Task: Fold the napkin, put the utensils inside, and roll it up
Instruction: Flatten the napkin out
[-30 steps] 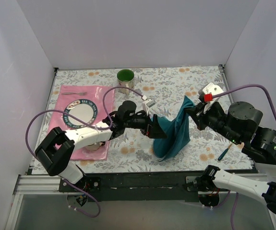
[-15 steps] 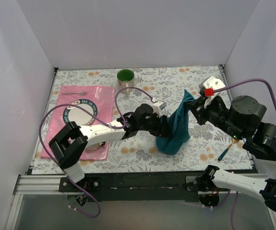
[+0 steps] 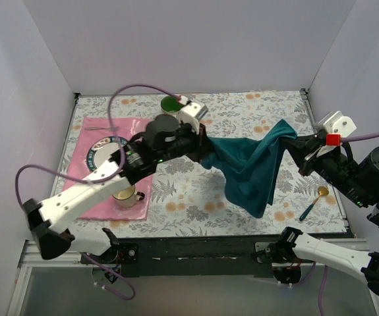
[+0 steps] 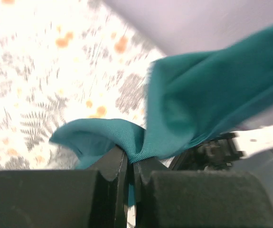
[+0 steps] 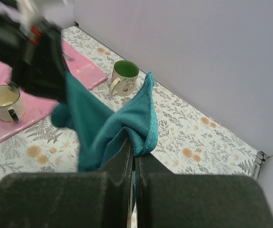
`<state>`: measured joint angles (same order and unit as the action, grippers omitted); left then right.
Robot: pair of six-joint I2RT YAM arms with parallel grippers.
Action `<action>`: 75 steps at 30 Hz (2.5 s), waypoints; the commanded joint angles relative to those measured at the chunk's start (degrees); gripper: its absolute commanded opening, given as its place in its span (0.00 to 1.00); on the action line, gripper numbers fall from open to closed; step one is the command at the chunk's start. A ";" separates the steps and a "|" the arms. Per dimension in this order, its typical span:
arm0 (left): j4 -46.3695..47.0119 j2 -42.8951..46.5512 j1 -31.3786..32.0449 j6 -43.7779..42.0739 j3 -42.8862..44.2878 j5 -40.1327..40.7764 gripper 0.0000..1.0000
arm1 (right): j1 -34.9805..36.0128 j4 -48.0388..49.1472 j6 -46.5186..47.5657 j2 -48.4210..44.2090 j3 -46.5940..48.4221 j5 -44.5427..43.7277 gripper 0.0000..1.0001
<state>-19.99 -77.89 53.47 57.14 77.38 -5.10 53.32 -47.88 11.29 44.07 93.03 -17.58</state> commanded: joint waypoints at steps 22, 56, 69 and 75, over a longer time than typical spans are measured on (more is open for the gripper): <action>-25.97 -6.63 -8.61 9.65 19.28 7.67 0.00 | 0.12 -16.23 -40.11 2.40 -13.14 -34.73 0.01; -2.87 -3.15 -12.16 15.27 -15.68 7.29 0.66 | -26.69 35.01 -21.13 47.41 -25.10 9.50 0.77; 3.73 -7.98 -12.96 20.90 -20.52 14.51 0.60 | -24.32 37.24 -19.90 64.55 -13.85 4.58 0.57; 3.73 -10.17 -13.13 20.02 -19.12 14.68 0.62 | -24.32 38.38 -18.06 67.46 -13.23 1.85 0.42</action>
<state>-17.50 -86.91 40.69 77.41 57.01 7.92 28.97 -13.02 -8.75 111.13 76.84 -12.62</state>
